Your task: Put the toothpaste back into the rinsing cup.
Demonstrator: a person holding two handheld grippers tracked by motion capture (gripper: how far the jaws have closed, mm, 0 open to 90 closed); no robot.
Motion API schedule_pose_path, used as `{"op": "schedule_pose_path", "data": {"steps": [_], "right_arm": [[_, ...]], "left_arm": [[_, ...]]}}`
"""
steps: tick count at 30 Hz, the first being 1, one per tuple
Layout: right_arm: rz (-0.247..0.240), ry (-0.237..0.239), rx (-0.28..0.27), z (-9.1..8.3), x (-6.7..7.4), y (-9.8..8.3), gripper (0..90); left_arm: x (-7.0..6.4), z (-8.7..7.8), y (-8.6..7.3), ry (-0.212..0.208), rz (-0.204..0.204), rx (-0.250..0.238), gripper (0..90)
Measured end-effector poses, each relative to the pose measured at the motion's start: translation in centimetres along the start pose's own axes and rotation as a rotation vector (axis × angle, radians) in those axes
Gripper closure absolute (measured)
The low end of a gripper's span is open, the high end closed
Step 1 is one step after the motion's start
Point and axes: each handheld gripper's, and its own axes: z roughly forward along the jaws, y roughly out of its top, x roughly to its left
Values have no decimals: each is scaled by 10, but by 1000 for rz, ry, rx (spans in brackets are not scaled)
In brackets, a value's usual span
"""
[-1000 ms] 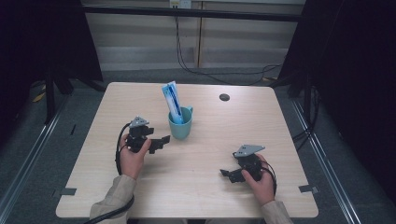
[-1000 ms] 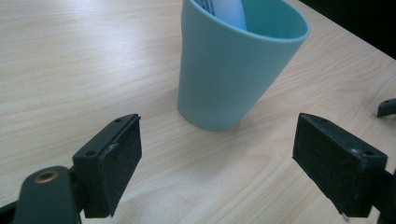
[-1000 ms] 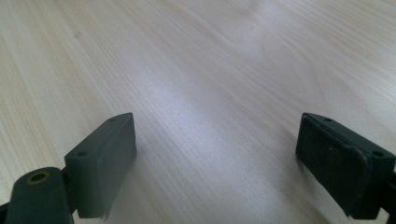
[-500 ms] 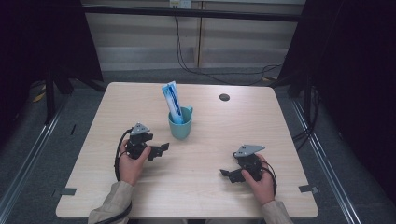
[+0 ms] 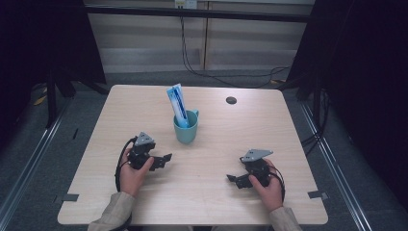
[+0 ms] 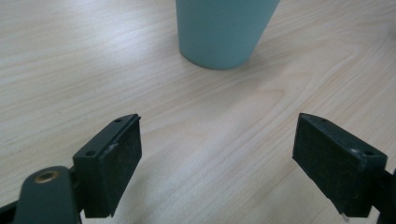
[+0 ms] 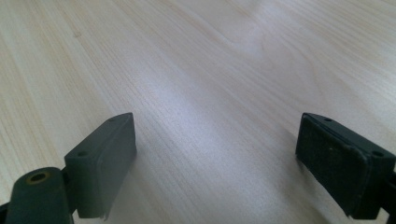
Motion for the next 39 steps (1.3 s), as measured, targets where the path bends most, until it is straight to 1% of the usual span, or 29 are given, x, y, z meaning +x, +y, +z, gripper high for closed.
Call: {"op": "schedule_pose_path", "data": {"steps": [1, 2, 4, 7, 9, 10, 11, 12, 14, 16, 20, 24, 29, 33, 35, 36, 39], "right_arm": [[-2, 0, -1, 0, 0, 0, 118], [-1, 0, 0, 0, 0, 0, 118], [0, 0, 0, 0, 0, 0, 118], [0, 0, 0, 0, 0, 0, 118], [-1, 0, 0, 0, 0, 0, 118], [-1, 0, 0, 0, 0, 0, 118], [-1, 0, 0, 0, 0, 0, 118], [-1, 0, 0, 0, 0, 0, 118], [-1, 0, 0, 0, 0, 0, 118], [-1, 0, 0, 0, 0, 0, 118], [-1, 0, 0, 0, 0, 0, 118], [-1, 0, 0, 0, 0, 0, 118], [-2, 0, -1, 0, 0, 0, 118], [-1, 0, 0, 0, 0, 0, 118], [0, 0, 0, 0, 0, 0, 118], [-1, 0, 0, 0, 0, 0, 118], [0, 0, 0, 0, 0, 0, 118]], "left_arm": [[0, 0, 0, 0, 0, 0, 156], [0, 0, -2, 6, 12, 9, 156], [0, -1, -3, 7, 11, 8, 155], [1, -2, -6, 13, 28, 22, 155], [1, -3, -6, 15, 25, 19, 155], [1, -3, -8, 10, 41, 27, 155], [1, -3, -8, 10, 41, 27, 155], [1, -4, -9, 11, 56, 35, 155], [1, -4, -10, 15, 58, 39, 155], [1, -4, -11, 16, 69, 48, 155], [2, -4, -13, 14, 67, 47, 156], [2, -4, -15, 13, 78, 53, 155], [2, -4, -16, 9, 77, 48, 155], [1, -4, -16, 10, 103, 70, 155], [0, -4, -17, 14, 104, 70, 155], [0, -4, -17, 14, 115, 78, 155], [-1, -4, -17, 18, 119, 87, 155]]}}
